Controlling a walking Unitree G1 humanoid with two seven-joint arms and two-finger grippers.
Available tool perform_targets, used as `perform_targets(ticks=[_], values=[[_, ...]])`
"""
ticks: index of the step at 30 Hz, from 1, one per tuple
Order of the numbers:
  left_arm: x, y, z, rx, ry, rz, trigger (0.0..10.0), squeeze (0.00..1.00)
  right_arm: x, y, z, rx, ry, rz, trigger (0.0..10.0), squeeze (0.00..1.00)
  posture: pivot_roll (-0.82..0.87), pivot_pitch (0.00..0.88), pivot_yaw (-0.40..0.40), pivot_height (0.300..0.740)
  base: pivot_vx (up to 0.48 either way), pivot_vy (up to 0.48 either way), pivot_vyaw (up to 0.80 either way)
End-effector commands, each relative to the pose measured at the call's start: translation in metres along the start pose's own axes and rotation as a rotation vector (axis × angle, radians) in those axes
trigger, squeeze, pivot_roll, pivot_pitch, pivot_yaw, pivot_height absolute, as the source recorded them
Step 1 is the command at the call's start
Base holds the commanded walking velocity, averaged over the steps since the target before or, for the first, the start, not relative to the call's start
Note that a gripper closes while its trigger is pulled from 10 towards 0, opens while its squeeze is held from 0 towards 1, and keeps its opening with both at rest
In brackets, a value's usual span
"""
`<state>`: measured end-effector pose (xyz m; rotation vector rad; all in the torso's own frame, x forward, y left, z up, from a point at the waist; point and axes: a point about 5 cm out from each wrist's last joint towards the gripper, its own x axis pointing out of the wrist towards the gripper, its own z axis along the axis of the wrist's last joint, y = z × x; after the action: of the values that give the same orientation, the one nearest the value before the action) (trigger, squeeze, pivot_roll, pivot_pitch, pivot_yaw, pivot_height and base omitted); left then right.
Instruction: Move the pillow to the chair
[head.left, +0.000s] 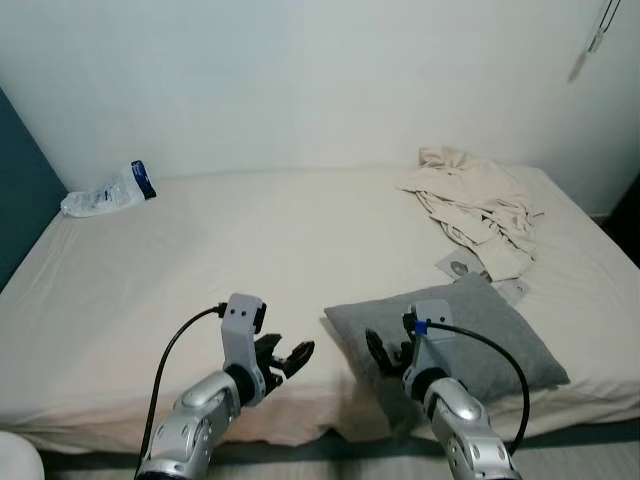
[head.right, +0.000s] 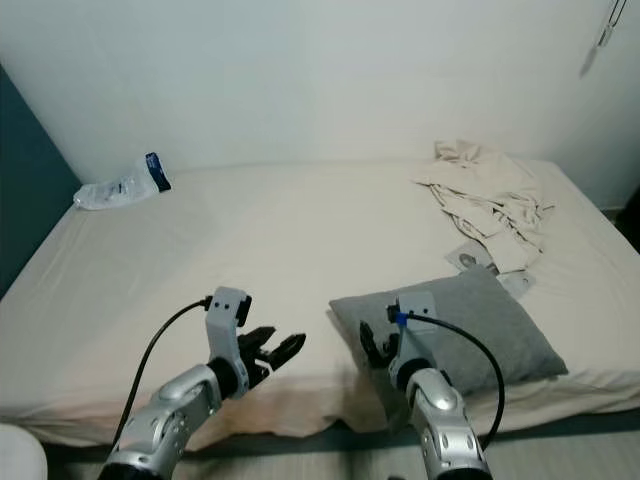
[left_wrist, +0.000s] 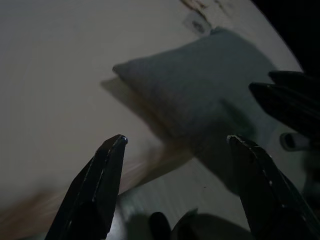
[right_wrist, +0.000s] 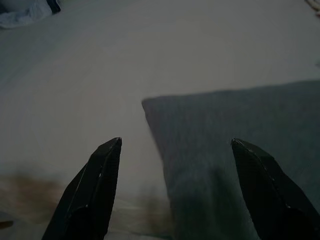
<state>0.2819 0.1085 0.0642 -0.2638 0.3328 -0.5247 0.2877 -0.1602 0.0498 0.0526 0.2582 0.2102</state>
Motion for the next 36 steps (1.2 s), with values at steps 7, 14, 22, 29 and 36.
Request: perform_targets(ticks=[7, 14, 22, 29, 36], values=[[0.0, 0.002, -0.009, 0.079, 0.078, 0.028, 10.0, 0.0, -0.003, 0.002, -0.004, 0.005, 0.001, -0.001, 10.0, 0.0, 0.01, 0.088, 0.056, 0.622, 0.0, 0.0, 0.0], [0.001, -0.002, -0.009, 0.047, 0.081, -0.001, 10.0, 0.0, -0.004, 0.0, 0.0, 0.013, -0.037, -0.01, 10.0, 0.0, 0.01, 0.091, 0.055, 0.602, 0.0, 0.0, 0.0], [0.001, -0.011, -0.009, -0.053, 0.09, -0.089, 10.0, 0.0, -0.008, 0.002, 0.003, 0.017, -0.061, -0.001, 10.0, 0.0, 0.0, 0.098, 0.056, 0.583, 0.0, 0.0, 0.0], [-0.001, -0.021, -0.007, -0.238, 0.094, -0.204, 10.0, 0.0, -0.012, 0.001, 0.007, 0.018, -0.095, -0.007, 10.0, 0.0, 0.0, 0.106, 0.055, 0.56, 0.0, 0.0, 0.0], [-0.001, -0.021, 0.001, -0.43, 0.058, -0.249, 10.0, 0.0, -0.017, 0.004, 0.018, 0.024, -0.148, 0.02, 10.0, 0.0, -0.01, 0.117, 0.051, 0.555, 0.0, 0.0, 0.0]])
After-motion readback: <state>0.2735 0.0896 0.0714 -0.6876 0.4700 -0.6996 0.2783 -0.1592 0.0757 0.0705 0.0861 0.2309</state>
